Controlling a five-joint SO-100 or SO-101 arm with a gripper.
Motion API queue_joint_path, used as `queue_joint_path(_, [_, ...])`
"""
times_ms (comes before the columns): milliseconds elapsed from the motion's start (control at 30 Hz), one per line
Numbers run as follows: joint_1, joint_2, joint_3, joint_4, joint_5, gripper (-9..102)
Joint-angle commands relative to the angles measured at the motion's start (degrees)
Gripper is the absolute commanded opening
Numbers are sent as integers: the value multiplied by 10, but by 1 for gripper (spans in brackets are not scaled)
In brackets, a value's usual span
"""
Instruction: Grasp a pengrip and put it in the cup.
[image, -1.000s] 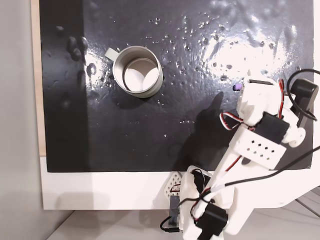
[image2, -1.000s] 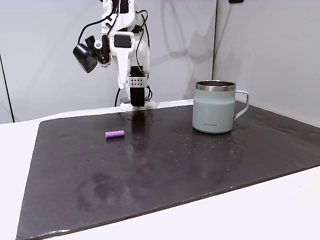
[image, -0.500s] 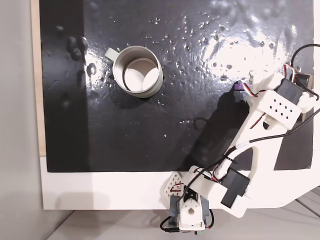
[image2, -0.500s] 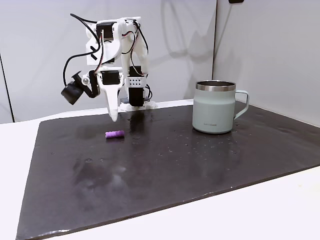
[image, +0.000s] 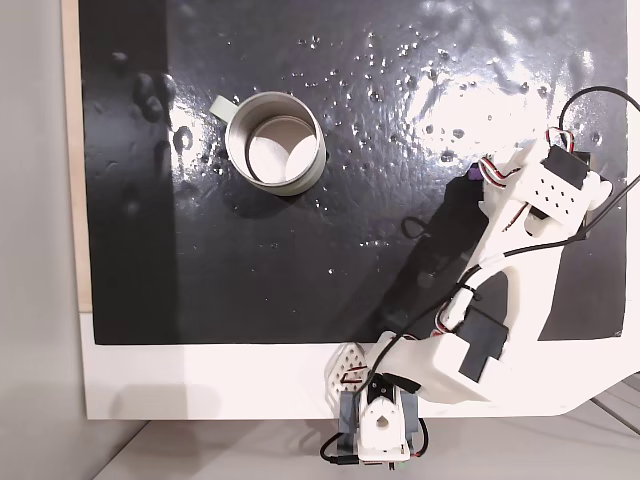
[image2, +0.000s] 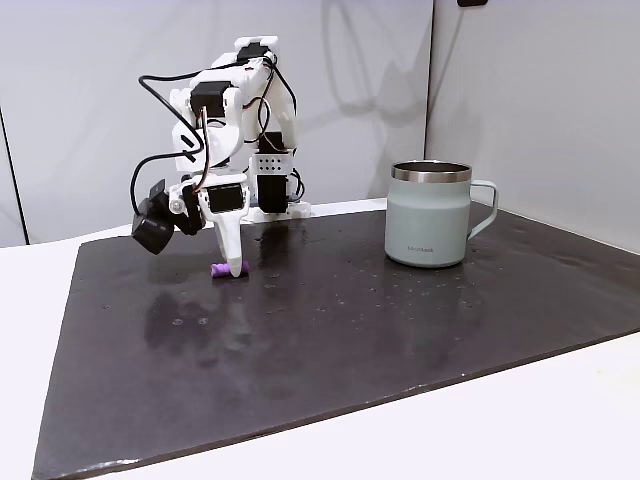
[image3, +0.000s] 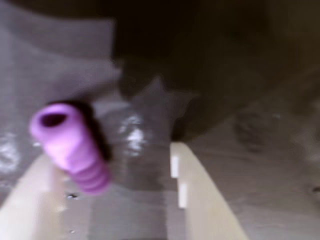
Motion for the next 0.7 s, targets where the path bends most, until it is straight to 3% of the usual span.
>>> queue_joint_path(0, [9,-7,-33,-13,-9,10])
queue_joint_path(100, [13,-18,-33,-18,-11,1])
queue_joint_path(300, [18,-3,-40,-8,-6,0])
queue_joint_path(667, [-22,185,-163,157,54,0])
